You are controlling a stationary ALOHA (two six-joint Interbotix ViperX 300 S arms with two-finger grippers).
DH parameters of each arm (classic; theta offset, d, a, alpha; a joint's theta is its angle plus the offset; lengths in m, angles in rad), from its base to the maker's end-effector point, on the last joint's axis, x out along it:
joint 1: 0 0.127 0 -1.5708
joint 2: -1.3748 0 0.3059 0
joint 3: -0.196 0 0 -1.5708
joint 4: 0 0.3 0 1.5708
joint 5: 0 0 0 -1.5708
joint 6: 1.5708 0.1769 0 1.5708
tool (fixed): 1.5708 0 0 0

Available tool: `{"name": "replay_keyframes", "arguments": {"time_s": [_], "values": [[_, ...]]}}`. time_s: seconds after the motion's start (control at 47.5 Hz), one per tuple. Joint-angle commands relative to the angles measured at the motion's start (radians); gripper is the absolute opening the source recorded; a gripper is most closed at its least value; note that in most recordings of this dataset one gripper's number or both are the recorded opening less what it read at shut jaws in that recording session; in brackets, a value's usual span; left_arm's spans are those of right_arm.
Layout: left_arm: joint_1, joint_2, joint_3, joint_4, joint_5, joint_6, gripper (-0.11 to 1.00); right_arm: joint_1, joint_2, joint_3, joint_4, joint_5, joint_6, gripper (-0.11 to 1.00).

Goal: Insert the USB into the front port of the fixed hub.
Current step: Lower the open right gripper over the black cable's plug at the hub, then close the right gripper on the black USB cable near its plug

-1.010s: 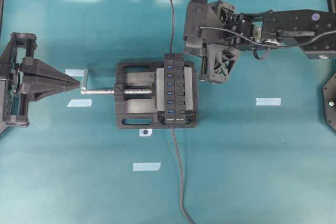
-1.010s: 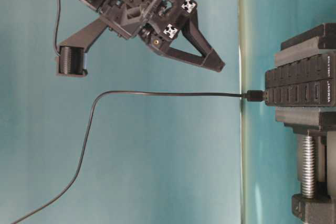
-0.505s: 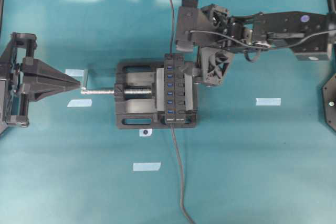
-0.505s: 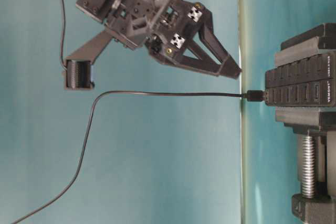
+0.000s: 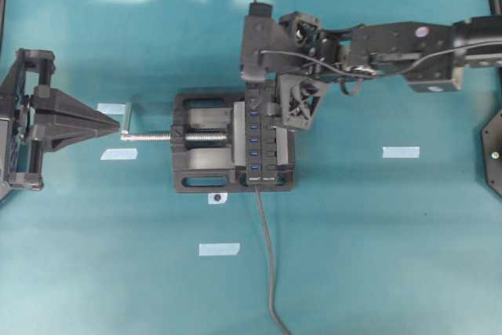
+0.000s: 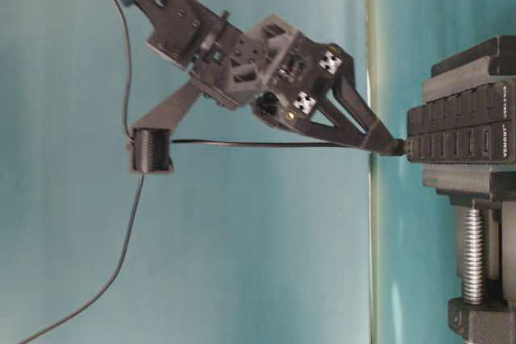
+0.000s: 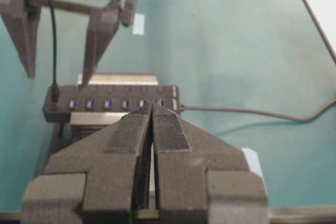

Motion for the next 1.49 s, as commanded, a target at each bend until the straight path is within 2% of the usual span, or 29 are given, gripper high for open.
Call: {"name": "replay_keyframes", "arguments": {"time_s": [0.0,0.484,0.8,1.199,1.305,1.473], "values": [[-0.002,0.005,-0.014,0.003,-0.005,-0.003,0.00,0.003,-0.006,-0.032,0.000,-0.008,-0.011,0.83],[-0.006,0.003,-0.014,0.002,-0.005,-0.005,0.00,0.003,0.008,-0.040,-0.003,-0.006,-0.011,0.80],[-0.012,0.003,-0.012,0.003,-0.005,-0.005,0.00,0.003,0.008,-0.040,-0.003,-0.003,-0.012,0.55],[-0.012,0.003,-0.014,0.002,-0.005,-0.006,0.00,0.008,0.008,-0.052,-0.003,0.034,-0.009,0.17],[-0.012,0.003,-0.012,0.003,-0.005,-0.006,0.00,0.009,0.008,-0.058,-0.003,0.046,-0.009,0.11],[-0.012,0.003,-0.012,0.002,-0.005,-0.006,0.00,0.009,0.008,-0.061,-0.003,0.046,-0.009,0.09]]}}
